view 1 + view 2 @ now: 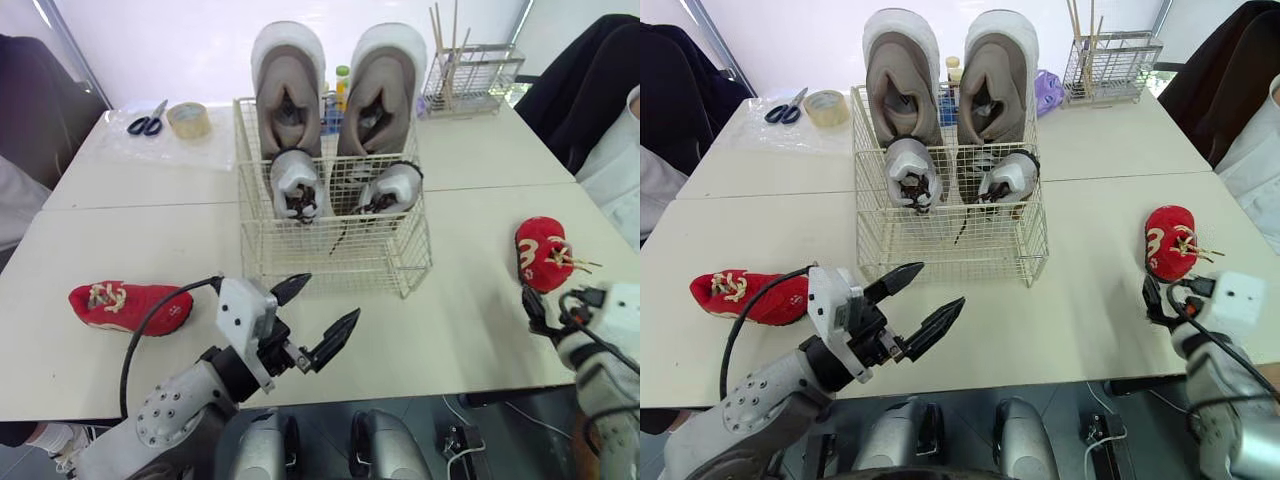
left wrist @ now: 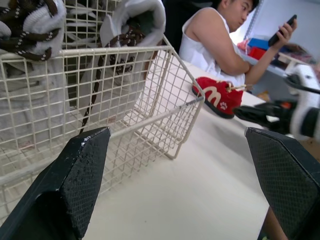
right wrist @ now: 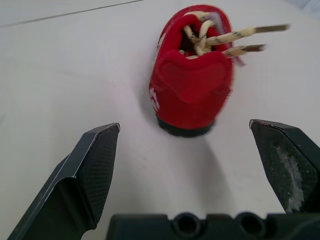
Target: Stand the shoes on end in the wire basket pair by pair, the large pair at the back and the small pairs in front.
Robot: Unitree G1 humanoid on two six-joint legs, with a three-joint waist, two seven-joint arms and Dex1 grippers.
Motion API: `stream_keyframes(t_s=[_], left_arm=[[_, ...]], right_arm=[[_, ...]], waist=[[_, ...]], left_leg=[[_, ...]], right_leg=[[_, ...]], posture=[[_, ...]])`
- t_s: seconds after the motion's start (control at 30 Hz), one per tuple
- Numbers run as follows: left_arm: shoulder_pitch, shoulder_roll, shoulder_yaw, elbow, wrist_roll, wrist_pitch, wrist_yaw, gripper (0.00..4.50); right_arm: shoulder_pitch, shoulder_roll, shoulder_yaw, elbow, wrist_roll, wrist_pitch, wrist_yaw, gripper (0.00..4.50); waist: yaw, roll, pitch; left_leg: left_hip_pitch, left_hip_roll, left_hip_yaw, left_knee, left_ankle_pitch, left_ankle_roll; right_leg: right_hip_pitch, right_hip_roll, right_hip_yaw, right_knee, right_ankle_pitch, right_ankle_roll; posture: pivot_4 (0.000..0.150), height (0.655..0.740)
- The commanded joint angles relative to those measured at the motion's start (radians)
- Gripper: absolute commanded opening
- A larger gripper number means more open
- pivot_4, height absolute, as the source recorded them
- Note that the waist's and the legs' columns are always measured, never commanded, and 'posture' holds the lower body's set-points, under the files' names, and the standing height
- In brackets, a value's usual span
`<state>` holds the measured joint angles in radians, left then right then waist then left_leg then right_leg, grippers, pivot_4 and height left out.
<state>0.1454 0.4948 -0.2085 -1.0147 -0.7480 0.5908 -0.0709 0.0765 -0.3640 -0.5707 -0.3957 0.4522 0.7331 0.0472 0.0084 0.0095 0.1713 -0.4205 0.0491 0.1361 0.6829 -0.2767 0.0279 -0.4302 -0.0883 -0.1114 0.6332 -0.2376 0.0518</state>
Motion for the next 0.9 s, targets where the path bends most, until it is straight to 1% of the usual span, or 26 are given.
stream_keyframes(t_s=[0.03, 0.17, 0.27, 0.33, 0.43, 0.5, 0.53, 0.57, 0.67, 0.7, 0.77, 0.83, 0.9], left_arm=[[-0.008, 0.020, 0.003, -0.033, 0.026, -0.020, 0.001, 4.46], [-0.018, 0.020, 0.009, -0.033, 0.036, -0.008, 0.004, 4.46], [-0.021, 0.024, 0.018, -0.033, 0.043, 0.000, 0.003, 4.46], [-0.022, 0.033, 0.023, -0.033, 0.041, -0.003, 0.004, 4.46], [-0.018, 0.055, 0.041, -0.033, 0.039, -0.008, 0.003, 4.50], [-0.014, 0.067, 0.056, -0.033, 0.036, -0.012, 0.004, 4.50], [-0.011, 0.074, 0.065, -0.033, 0.029, -0.017, 0.003, 4.50], [-0.008, 0.081, 0.075, -0.033, 0.020, -0.020, 0.003, 4.50], [0.011, 0.100, 0.121, -0.033, -0.011, -0.029, -0.011, 4.50], [0.009, 0.107, 0.148, -0.033, -0.045, -0.031, -0.004, 4.50], [0.020, 0.143, 0.282, -0.033, -0.192, -0.038, -0.008, 4.50], [0.040, 0.210, 0.422, -0.033, -0.360, -0.050, -0.015, 4.50], [0.053, 0.290, 0.527, -0.032, -0.489, -0.046, -0.013, 4.50]], right_arm=[[-0.077, 0.015, -0.011, 0.112, -0.017, -0.052, -0.029, 4.50], [-0.180, 0.019, -0.001, 0.288, -0.057, -0.143, -0.053, 4.50], [-0.315, 0.019, -0.010, 0.532, -0.107, -0.271, -0.118, 4.50], [-0.370, 0.004, -0.008, 0.654, -0.135, -0.344, -0.134, 4.50], [-0.423, -0.014, 0.019, 0.788, -0.175, -0.434, -0.132, 3.62], [-0.438, -0.015, 0.031, 0.830, -0.183, -0.466, -0.125, 2.67], [-0.439, -0.010, 0.036, 0.833, -0.182, -0.472, -0.121, 2.33], [-0.439, -0.004, 0.041, 0.830, -0.178, -0.475, -0.115, 2.23], [-0.440, 0.014, 0.047, 0.807, -0.166, -0.479, -0.123, 2.23], [-0.455, -0.001, 0.048, 0.803, -0.171, -0.494, -0.122, 2.23], [-0.557, -0.063, 0.070, 0.812, -0.210, -0.573, -0.115, 2.23], [-0.718, -0.136, 0.086, 0.872, -0.235, -0.658, -0.108, 2.23], [-0.856, -0.182, 0.098, 0.947, -0.243, -0.724, -0.097, 2.23]], waist=[[0.004, 0.000, 0.000], [0.002, 0.000, 0.000], [-0.004, 0.000, 0.000], [-0.009, -0.001, 0.000], [-0.005, -0.001, 0.000], [-0.007, -0.003, -0.001], [-0.009, -0.004, -0.002], [-0.012, -0.005, -0.003], [-0.020, -0.006, -0.003], [-0.021, -0.006, -0.003], [-0.027, -0.004, -0.002], [-0.033, 0.004, 0.004], [-0.042, 0.015, 0.009]], left_leg=[[0.000, 0.000, 0.000, 0.000, 0.000, 0.000], [-0.001, 0.000, 0.000, 0.000, 0.000, 0.000], [0.000, 0.000, 0.001, 0.000, 0.000, 0.000], [0.002, -0.001, 0.001, 0.000, 0.000, 0.000], [0.002, -0.001, 0.000, 0.000, 0.000, 0.000], [0.002, -0.001, 0.001, 0.000, 0.000, 0.000], [0.002, -0.001, 0.001, 0.000, 0.000, 0.000], [0.003, -0.001, 0.001, 0.000, 0.000, 0.000], [0.004, 0.000, 0.000, 0.000, 0.000, 0.000], [0.004, 0.000, 0.000, 0.000, 0.000, 0.000], [0.004, 0.000, 0.000, -0.001, 0.000, 0.000], [0.003, 0.000, 0.001, 0.000, 0.001, 0.000], [0.002, -0.001, 0.004, 0.000, 0.001, 0.000]], right_leg=[[0.000, 0.000, 0.000, 0.000, 0.000, 0.000], [-0.001, 0.000, 0.000, 0.000, 0.000, 0.000], [0.000, 0.001, 0.000, 0.000, 0.000, 0.001], [0.002, 0.001, 0.000, 0.000, 0.001, 0.001], [0.002, 0.001, 0.000, 0.000, 0.002, 0.003], [0.002, 0.001, 0.000, 0.000, 0.002, 0.003], [0.002, 0.001, 0.000, 0.000, 0.002, 0.003], [0.003, 0.001, 0.000, 0.000, 0.002, 0.004], [0.004, 0.001, 0.000, 0.000, 0.002, 0.003], [0.004, 0.001, 0.000, 0.000, 0.002, 0.003], [0.004, 0.001, 0.000, 0.000, 0.002, 0.003], [0.002, 0.000, 0.001, 0.000, 0.002, 0.003], [-0.001, 0.000, 0.003, 0.002, 0.003, 0.003]], posture=[[0.150, 0.7400], [0.150, 0.7400], [0.150, 0.7400], [0.150, 0.7400], [0.150, 0.7400], [0.150, 0.7400], [0.150, 0.7400], [0.150, 0.7400], [0.150, 0.7400], [0.150, 0.7400], [0.150, 0.7400], [0.150, 0.7400], [0.150, 0.7400]])
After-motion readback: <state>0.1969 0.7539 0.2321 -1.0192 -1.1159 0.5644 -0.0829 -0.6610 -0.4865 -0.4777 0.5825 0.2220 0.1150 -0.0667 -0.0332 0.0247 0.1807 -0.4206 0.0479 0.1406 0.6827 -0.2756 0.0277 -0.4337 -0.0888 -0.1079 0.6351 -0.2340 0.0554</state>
